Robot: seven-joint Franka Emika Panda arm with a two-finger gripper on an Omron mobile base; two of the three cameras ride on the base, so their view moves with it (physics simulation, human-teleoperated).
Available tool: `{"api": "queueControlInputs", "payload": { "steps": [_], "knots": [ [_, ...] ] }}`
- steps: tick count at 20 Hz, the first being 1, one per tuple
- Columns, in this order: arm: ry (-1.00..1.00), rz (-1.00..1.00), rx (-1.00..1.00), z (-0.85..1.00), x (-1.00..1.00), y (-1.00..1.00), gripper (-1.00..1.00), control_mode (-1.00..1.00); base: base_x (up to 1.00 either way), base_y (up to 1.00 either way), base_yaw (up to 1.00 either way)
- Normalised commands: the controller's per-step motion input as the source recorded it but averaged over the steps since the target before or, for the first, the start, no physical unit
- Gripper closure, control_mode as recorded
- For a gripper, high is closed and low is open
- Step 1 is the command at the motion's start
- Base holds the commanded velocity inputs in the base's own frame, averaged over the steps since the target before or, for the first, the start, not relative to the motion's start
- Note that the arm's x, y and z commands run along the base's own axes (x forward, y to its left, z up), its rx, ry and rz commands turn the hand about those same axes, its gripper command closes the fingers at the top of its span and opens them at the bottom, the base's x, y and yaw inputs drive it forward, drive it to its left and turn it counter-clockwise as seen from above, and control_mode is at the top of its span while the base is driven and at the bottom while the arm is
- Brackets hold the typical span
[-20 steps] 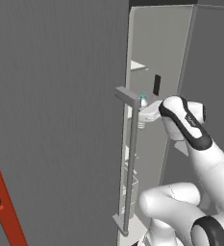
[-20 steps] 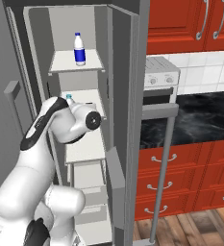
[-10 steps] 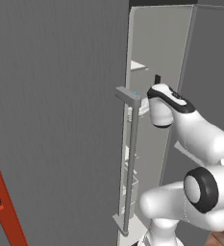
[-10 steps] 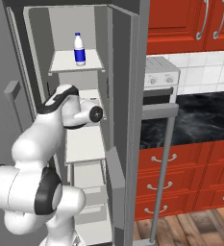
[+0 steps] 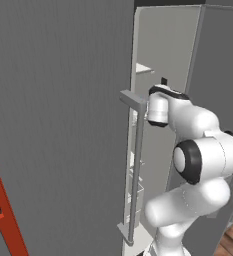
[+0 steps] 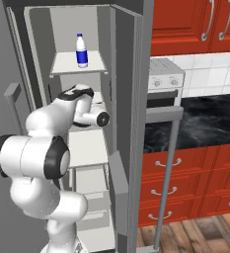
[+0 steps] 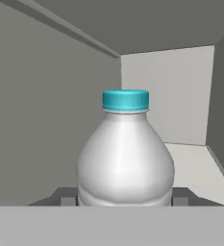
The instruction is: Take the bottled waters from the counter and place them in the freezer to freeze. Close the freezer door after placing the bottles.
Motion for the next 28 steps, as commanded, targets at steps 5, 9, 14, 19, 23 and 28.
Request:
{"api": "queueControlInputs", "payload": {
  "steps": [5,9,14,19,23,28],
  "knots": [
    [0.01,0.0,0.0,-0.16,0.51,0.12,1.0,-1.0,0.0,0.0,0.0],
    [0.0,0.0,0.0,-0.19,0.43,0.2,1.0,-1.0,0.0,0.0,0.0],
    [0.0,0.0,0.0,-0.21,0.48,0.11,1.0,-1.0,0.0,0.0,0.0],
    [0.0,0.0,-0.01,-0.34,0.34,0.09,1.0,-1.0,0.0,0.0,0.0],
    [-0.02,0.0,-0.04,-0.43,0.06,0.01,1.0,-1.0,0.0,0.0,0.0],
    [-0.02,0.0,0.0,-0.19,0.0,0.0,1.0,-1.0,0.0,0.0,0.0]
  ]
}}
